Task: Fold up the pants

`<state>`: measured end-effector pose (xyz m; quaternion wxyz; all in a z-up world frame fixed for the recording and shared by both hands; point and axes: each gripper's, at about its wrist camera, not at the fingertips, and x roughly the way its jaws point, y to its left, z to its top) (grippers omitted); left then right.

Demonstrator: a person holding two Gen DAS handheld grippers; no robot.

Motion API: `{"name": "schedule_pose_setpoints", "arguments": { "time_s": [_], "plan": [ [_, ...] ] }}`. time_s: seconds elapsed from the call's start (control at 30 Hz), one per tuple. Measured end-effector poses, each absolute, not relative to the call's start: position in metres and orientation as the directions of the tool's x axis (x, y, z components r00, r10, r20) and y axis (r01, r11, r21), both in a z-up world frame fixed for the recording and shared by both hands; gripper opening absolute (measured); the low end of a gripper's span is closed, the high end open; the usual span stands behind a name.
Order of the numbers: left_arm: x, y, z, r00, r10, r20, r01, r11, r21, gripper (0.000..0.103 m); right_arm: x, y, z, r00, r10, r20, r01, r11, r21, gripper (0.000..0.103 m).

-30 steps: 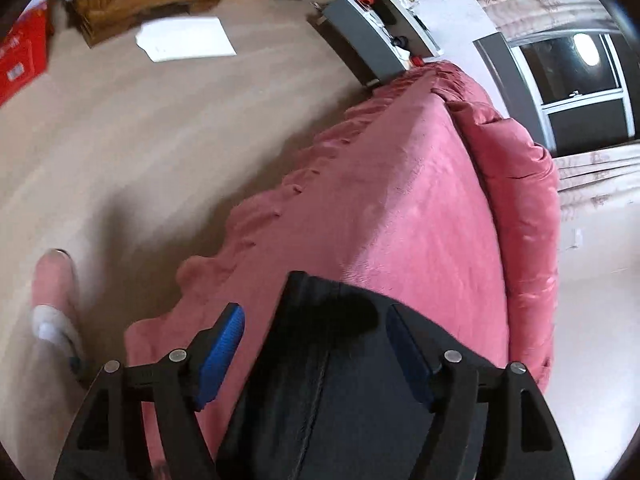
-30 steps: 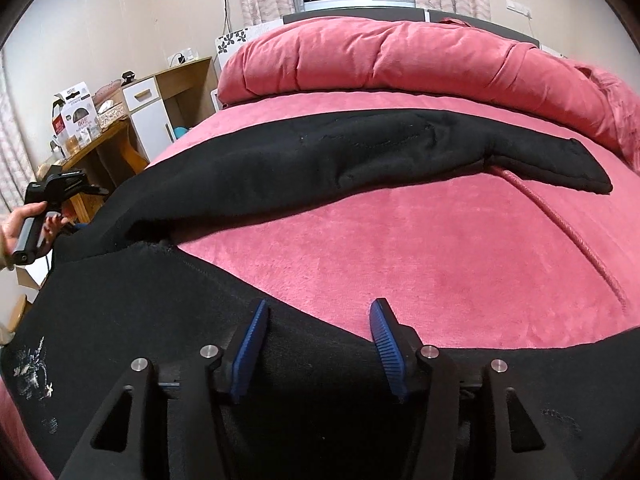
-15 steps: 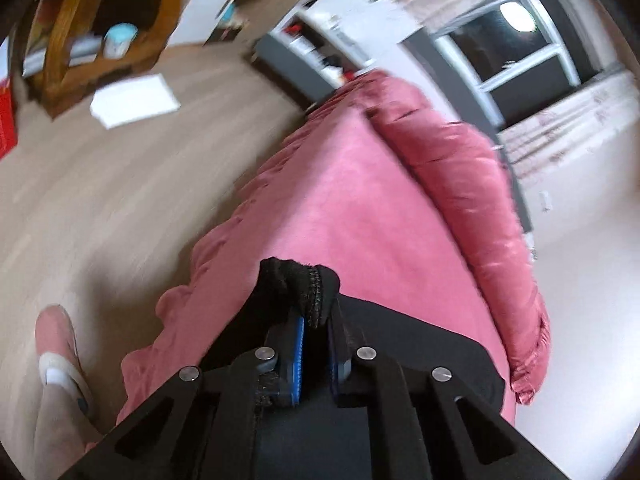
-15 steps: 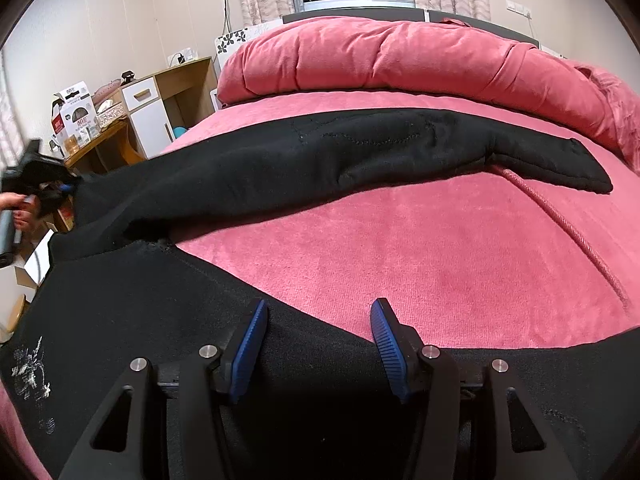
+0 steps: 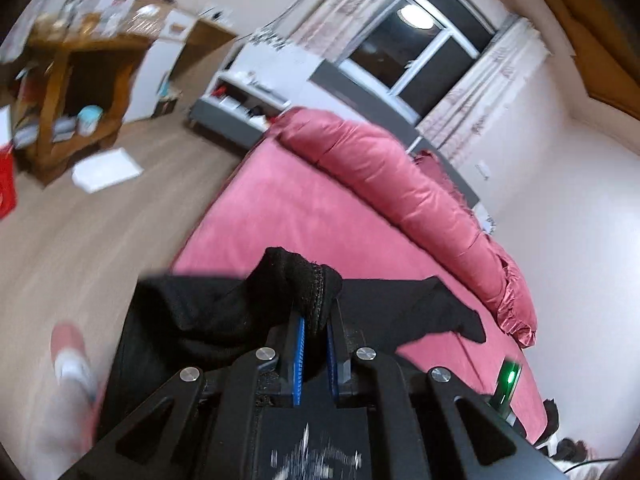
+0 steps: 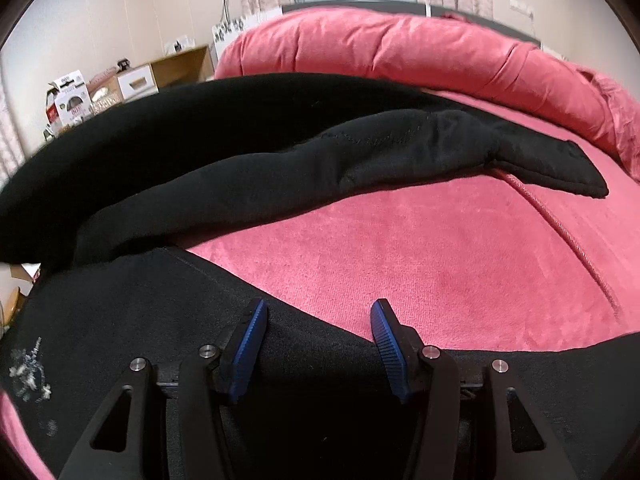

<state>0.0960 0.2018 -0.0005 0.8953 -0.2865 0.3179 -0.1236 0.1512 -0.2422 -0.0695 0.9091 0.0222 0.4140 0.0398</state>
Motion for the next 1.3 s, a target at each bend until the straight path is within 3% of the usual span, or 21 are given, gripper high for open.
{"name": "schedule_pose_setpoints", "arguments": {
  "time_s": [0.13,0.23,0.3,0.4,0.5,0.6,0.67,0.77,0.93,1.1,1.2,1.3],
  "plan": [
    [0.067,0.198,-0.035,0.738,-0.395,-0.547,-0.035,0.787,-0.616,0.009,0.167,-0.258,-0.038,0.651,0.185,-0.736,-0.003,0.971,0.241,0.057],
    [0.061,0.193,-0.05,0.716,-0.397,-0.574,-0.046,0.794,-0.606,0.009,0.186,-0.266,-0.011,0.687,0.252,-0.681,0.012,0.934,0.357,0.073],
    [0.059,0.191,-0.049,0.715,-0.393,-0.579,-0.031,0.809,-0.587,0.009,0.209,-0.268,0.001,0.695,0.281,-0.662,0.026,0.91,0.414,0.073],
    [0.057,0.194,-0.046,0.722,-0.4,-0.564,-0.024,0.801,-0.599,0.009,0.248,-0.265,-0.006,0.637,0.251,-0.728,0.118,0.902,0.415,0.073],
    [0.058,0.197,-0.043,0.726,-0.409,-0.553,-0.018,0.793,-0.609,0.009,0.286,-0.269,-0.025,0.584,0.207,-0.785,0.212,0.895,0.393,0.049],
    [0.055,0.198,-0.037,0.73,-0.409,-0.548,-0.005,0.798,-0.602,0.009,0.304,-0.274,-0.025,0.601,0.175,-0.78,0.239,0.892,0.384,0.042],
    [0.054,0.198,-0.036,0.729,-0.413,-0.546,-0.002,0.796,-0.605,0.009,0.306,-0.277,-0.023,0.59,0.165,-0.791,0.236,0.901,0.364,0.018],
    [0.058,0.203,-0.035,0.732,-0.415,-0.541,-0.024,0.778,-0.628,0.009,0.294,-0.281,-0.011,0.606,0.187,-0.773,0.196,0.907,0.373,0.009],
    [0.058,0.232,-0.022,0.779,-0.405,-0.479,-0.043,0.727,-0.685,0.009,0.237,-0.295,0.026,0.686,0.255,-0.682,0.115,0.887,0.447,0.008],
    [0.046,0.256,-0.011,0.821,-0.364,-0.44,-0.058,0.714,-0.698,0.009,0.13,-0.286,0.053,0.764,0.277,-0.582,-0.004,0.905,0.426,0.008],
    [0.035,0.261,-0.024,0.803,-0.36,-0.475,-0.097,0.707,-0.701,0.009,0.073,-0.275,0.034,0.772,0.238,-0.59,0.015,0.921,0.39,0.008],
    [0.023,0.268,-0.051,0.779,-0.384,-0.495,-0.177,0.623,-0.762,0.011,0.044,-0.27,-0.013,0.709,0.221,-0.67,0.085,0.916,0.392,0.009]
  ]
}}
